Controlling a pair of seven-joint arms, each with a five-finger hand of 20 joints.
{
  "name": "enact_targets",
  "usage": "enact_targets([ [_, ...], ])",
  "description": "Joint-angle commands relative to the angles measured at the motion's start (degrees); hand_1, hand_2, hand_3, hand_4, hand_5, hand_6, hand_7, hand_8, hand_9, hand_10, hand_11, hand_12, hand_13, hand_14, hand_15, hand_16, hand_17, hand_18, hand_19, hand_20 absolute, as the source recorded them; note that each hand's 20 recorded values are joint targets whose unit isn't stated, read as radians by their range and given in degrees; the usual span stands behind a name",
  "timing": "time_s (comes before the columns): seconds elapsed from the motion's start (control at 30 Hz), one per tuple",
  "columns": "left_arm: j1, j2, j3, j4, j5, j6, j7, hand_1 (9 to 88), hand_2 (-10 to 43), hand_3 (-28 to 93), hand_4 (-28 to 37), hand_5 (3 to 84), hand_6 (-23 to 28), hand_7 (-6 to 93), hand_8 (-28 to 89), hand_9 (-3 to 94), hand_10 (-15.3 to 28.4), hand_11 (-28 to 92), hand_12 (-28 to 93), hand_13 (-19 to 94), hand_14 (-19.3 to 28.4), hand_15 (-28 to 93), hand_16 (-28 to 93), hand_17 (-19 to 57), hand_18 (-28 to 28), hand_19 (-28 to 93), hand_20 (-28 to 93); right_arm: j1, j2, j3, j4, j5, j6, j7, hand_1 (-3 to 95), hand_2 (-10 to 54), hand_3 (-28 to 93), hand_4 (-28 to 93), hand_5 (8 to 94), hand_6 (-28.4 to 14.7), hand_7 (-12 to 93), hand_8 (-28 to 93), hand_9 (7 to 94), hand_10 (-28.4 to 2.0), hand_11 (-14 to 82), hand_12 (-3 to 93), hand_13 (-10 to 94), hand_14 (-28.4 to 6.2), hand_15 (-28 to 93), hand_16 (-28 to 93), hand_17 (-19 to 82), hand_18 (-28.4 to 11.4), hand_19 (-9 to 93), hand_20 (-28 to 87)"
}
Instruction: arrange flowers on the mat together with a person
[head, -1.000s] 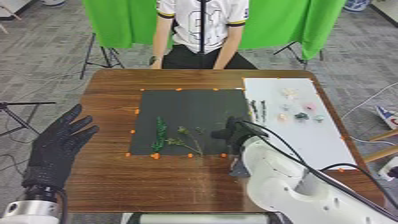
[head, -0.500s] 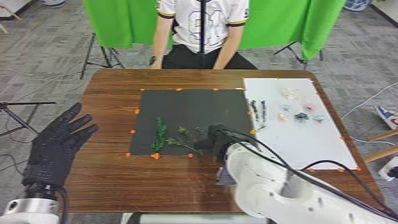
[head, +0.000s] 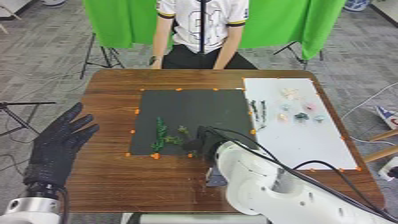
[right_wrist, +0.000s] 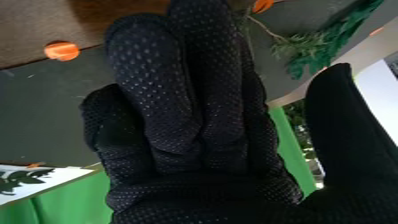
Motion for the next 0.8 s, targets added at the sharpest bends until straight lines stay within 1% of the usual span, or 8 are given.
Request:
enact_targets([
  [0.03, 0.84, -1.83, 0.09, 0.25, 0.87, -0.80, -0.81, 22.2, 8.8, 75, -23.8, 32.5, 6.5, 10.8, -9, 30.3, 15.6, 21, 11, 20, 21.8, 47, -7, -9.8, 17.3, 38, 15, -1.37, 1.36, 2.26, -1.91, 0.14, 2.55, -1.67, 28.8, 11.5, 56, -18, 81.6, -3.2, 11, -12, 93.7, -14.4, 28.3, 17.1, 87, -12.2, 53, 19, 54, -22.9, 93, 23],
  [0.17, 1.27, -1.87, 0.13, 0.20, 0.53, -0.54, -0.28, 22.1, 8.7, 75, -23.8, 32.5, 6.5, 10.8, -9, 30.3, 15.6, 21, 11, 20, 21.8, 47, -7, -9.8, 17.3, 38, 15, -3.61, 3.90, 6.63, -4.19, -1.01, 6.73, -2.12, 28.2, 11.7, 57, -18, 81.7, -3.0, 11, -12, 93.7, -14.3, 28.7, 17.1, 87, -12.3, 53, 19, 54, -22.9, 93, 23],
  [0.23, 1.36, -2.39, -0.28, 0.12, 1.21, -0.82, -1.23, 22.1, 8.7, 75, -23.8, 32.5, 6.4, 10.9, -9, 30.3, 15.7, 21, 11, 20, 21.8, 47, -7, -9.8, 17.3, 38, 14, -6.27, 4.87, 11.07, -5.41, -0.05, 7.96, -2.58, 28.2, 11.7, 57, -18, 82.3, -2.7, 12, -12, 93.7, -14.2, 29.0, 17.1, 87, -12.2, 53, 19, 54, -23.0, 93, 23],
  [0.37, 2.31, -2.11, -0.71, -0.08, 0.45, -0.38, -0.72, 22.1, 8.8, 75, -23.9, 32.4, 6.5, 10.9, -9, 30.3, 15.7, 21, 11, 20, 21.8, 47, -7, -9.8, 17.3, 38, 14, -10.71, 7.25, 18.73, -7.42, 2.22, 11.97, -4.10, 28.2, 11.7, 57, -18, 82.7, -2.5, 12, -12, 93.7, -14.2, 29.2, 16.9, 87, -12.3, 53, 19, 54, -23.1, 93, 24],
  [0.5, 2.53, -2.78, -1.29, -0.11, 0.77, -0.72, -1.08, 22.2, 8.8, 75, -24.0, 32.5, 6.5, 10.7, -9, 30.2, 15.7, 21, 11, 20, 21.9, 47, -7, -9.8, 17.3, 38, 14, -19.10, 8.79, 30.92, -9.07, 12.56, 17.67, -11.53, 27.7, 11.8, 58, -18, 79.3, -3.1, 12, -12, 91.6, -15.9, 23.0, 18.1, 82, -13.7, 53, 17, 50, -23.2, 93, 17],
  [0.6, 3.89, -2.27, -2.27, -0.42, 0.23, -0.26, 0.41, 21.9, 8.7, 75, -24.2, 32.4, 6.5, 10.7, -9, 30.1, 15.6, 21, 11, 20, 21.8, 47, -7, -9.8, 17.2, 38, 14, -23.14, 10.83, 34.36, -9.44, 18.50, 29.44, -17.08, 25.3, 12.6, 61, -19, 70.7, -4.1, 12, -12, 79.4, -19.1, 20.1, 16.2, 71, -17.6, 53, 13, 40, -23.9, 92, 1],
  [0.7, 4.82, -2.02, -2.94, -0.65, -0.27, 0.16, 1.82, 21.5, 8.7, 75, -24.7, 32.4, 6.4, 10.7, -9, 30.0, 15.5, 21, 11, 20, 21.9, 47, -7, -9.8, 17.2, 38, 14, -25.87, 12.29, 36.29, -10.07, 25.21, 39.65, -21.54, 23.4, 12.8, 63, -19, 68.9, -4.0, 12, -12, 75.7, -20.4, 18.5, 15.5, 66, -19.8, 52, 12, 37, -24.3, 90, -5],
  [0.8, 5.64, -1.52, -3.42, -0.71, -0.50, 0.29, 3.75, 20.6, 8.3, 75, -25.4, 32.2, 5.9, 10.6, -9, 29.4, 15.2, 20, 10, 20, 21.9, 47, -7, -9.8, 17.3, 38, 14, -29.21, 12.72, 40.33, -10.53, 33.38, 42.16, -27.03, 21.9, 12.8, 64, -20, 67.4, -3.8, 12, -12, 73.5, -20.9, 18.0, 15.3, 64, -20.5, 52, 11, 35, -24.7, 87, -7],
])
